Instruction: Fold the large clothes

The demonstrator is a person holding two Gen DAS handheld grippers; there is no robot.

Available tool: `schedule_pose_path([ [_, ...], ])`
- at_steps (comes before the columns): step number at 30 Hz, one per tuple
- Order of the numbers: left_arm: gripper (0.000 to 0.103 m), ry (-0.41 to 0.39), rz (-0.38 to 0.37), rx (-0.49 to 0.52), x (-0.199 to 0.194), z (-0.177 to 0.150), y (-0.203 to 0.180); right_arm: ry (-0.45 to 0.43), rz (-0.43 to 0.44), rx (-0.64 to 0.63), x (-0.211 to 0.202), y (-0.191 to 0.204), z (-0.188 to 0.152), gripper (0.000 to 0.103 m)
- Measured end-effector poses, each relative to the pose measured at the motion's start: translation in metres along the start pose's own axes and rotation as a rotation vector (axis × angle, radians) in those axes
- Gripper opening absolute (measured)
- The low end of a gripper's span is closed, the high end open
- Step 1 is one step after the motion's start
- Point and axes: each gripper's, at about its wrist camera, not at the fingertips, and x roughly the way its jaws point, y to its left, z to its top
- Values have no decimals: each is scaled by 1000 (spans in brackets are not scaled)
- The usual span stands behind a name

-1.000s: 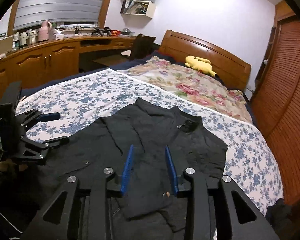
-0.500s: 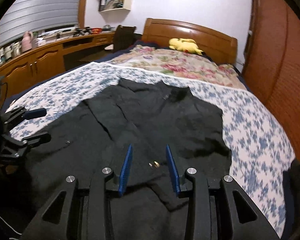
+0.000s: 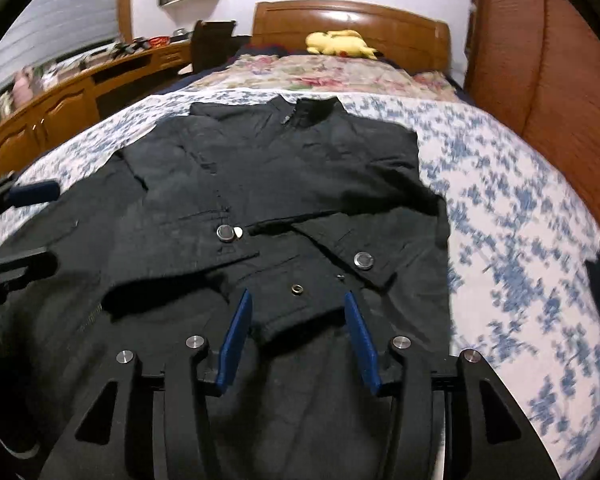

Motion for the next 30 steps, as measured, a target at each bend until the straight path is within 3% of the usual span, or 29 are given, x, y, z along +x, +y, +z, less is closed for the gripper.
schedule_pose_path([
  [3,79,26,-13,16,11,8,-11,-33,23,41,-13,-5,0,50],
  [13,60,164,-29,43,62,16,-37,-40,36,85,-19,-9,0,50],
  [20,45,259,52,72,87,7,-36,-52,22,98,-21,-17,-13,50],
  [25,20,261,127,136,83,3,-36,-50,18,86,-21,-13,-12,50],
  [26,7,256,155,143,81,3,-33,-52,21,84,-21,-12,-11,50],
  [30,2,207,188,116,63,5,-12,-62,30,72,-21,-9,-8,50],
])
